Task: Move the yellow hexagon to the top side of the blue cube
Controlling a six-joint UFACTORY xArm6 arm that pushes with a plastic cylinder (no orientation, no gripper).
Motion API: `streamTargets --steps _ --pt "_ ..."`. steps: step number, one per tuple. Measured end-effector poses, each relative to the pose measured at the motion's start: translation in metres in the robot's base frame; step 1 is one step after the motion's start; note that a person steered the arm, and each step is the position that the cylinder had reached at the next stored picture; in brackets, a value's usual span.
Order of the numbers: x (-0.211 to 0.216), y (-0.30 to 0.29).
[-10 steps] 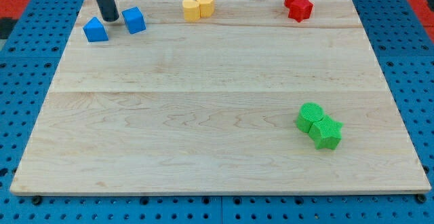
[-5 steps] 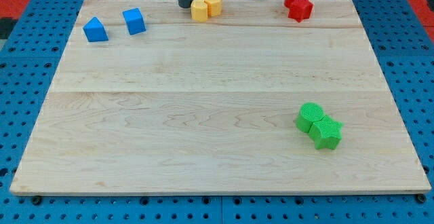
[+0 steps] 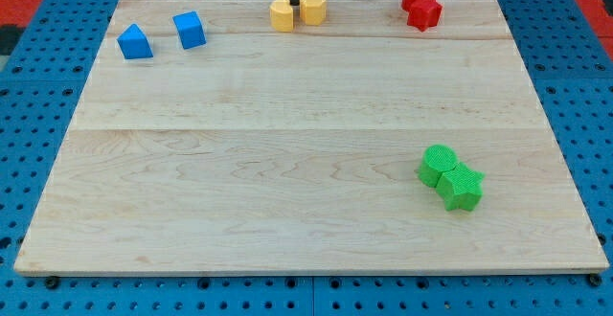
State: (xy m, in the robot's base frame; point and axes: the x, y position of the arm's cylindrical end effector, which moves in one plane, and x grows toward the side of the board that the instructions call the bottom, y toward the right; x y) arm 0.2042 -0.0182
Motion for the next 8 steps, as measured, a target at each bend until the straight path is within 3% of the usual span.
streamTargets --steps 3,4,5,6,8 --pt "0.066 0.003" --pt "0.077 0.033" --pt "0.064 0.102" --pt "0.027 0.105" --pt "0.016 0.044"
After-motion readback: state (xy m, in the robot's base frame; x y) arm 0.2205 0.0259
